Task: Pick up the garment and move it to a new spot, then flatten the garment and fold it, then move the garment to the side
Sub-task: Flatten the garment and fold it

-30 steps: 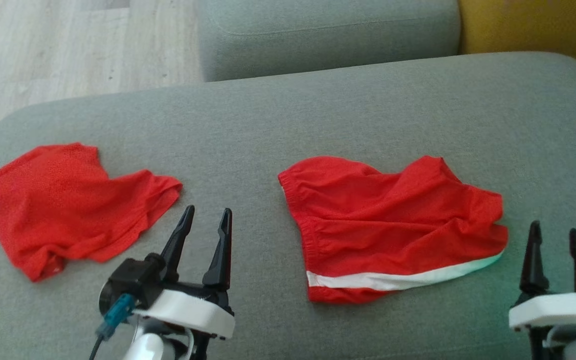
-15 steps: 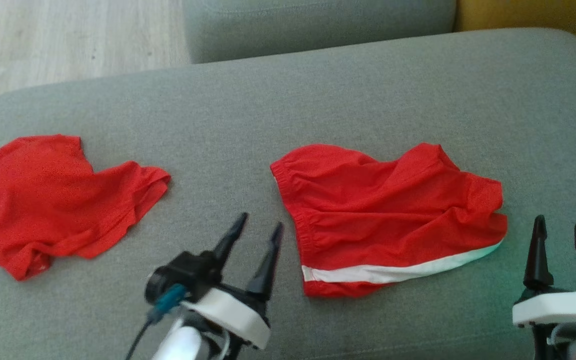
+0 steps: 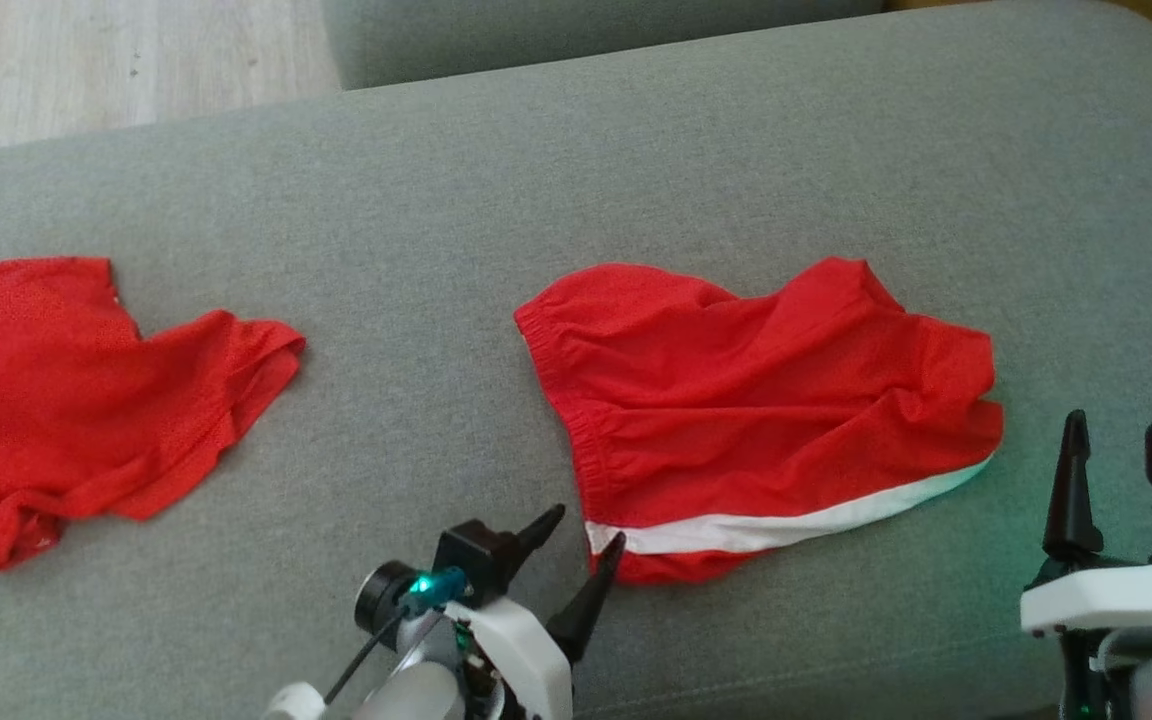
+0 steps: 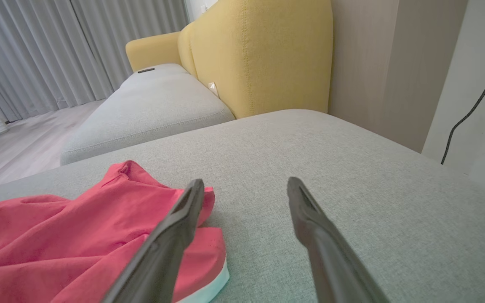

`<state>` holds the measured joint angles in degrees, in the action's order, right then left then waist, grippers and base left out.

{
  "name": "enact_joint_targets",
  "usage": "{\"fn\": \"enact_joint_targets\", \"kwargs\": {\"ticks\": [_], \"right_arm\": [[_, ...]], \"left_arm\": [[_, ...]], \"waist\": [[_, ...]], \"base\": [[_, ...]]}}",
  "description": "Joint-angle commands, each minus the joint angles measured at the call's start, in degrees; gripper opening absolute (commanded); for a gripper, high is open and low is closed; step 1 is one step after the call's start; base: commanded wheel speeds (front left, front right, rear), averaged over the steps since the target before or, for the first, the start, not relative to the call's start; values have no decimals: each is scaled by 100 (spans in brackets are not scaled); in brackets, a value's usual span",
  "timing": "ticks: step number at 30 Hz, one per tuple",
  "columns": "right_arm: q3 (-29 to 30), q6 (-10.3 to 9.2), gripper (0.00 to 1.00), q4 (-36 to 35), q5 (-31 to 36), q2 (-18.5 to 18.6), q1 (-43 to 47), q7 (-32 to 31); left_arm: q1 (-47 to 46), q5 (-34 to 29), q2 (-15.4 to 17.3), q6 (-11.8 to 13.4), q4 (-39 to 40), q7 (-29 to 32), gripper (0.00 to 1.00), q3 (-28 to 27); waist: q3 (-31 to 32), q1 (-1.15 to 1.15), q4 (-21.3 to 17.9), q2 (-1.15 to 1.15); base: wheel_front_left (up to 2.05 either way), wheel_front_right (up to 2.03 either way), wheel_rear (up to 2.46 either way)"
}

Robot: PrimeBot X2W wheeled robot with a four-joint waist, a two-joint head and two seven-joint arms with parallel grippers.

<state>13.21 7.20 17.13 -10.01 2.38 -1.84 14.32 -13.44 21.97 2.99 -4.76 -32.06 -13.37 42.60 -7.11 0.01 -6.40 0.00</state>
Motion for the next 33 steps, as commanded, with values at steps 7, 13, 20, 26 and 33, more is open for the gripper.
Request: {"fn": "enact_joint_targets", "kwargs": {"ticks": [7,13,20,26,33], "right_arm": [[-171,29,100,-149,24,50,-258,68],[-176,29,100,-123,47,50,-287,68],[-181,29,100,122,214,50,-271,68],[-72,29,100,785,482,50,-348,68],[-135,29,100,1508,725,50,-424,52]], "left_arm": [[-478,318,-12,135,-196,-73,100,89],[-617,531,-12,75,-371,-94,0,341],[-674,675,-12,176,-250,-154,0,272],[-477,467,-12,313,307,-161,0,-149],[-150,237,-12,272,630,-162,0,-437]], "waist": [[-50,-1,-64,0],[-50,-1,-99,0],[45,-1,-8,0],[134,-1,172,0],[189,-1,289,0]], "base": [[0,0,0],[0,0,0],[0,0,0],[0,0,0],[0,0,0]]}}
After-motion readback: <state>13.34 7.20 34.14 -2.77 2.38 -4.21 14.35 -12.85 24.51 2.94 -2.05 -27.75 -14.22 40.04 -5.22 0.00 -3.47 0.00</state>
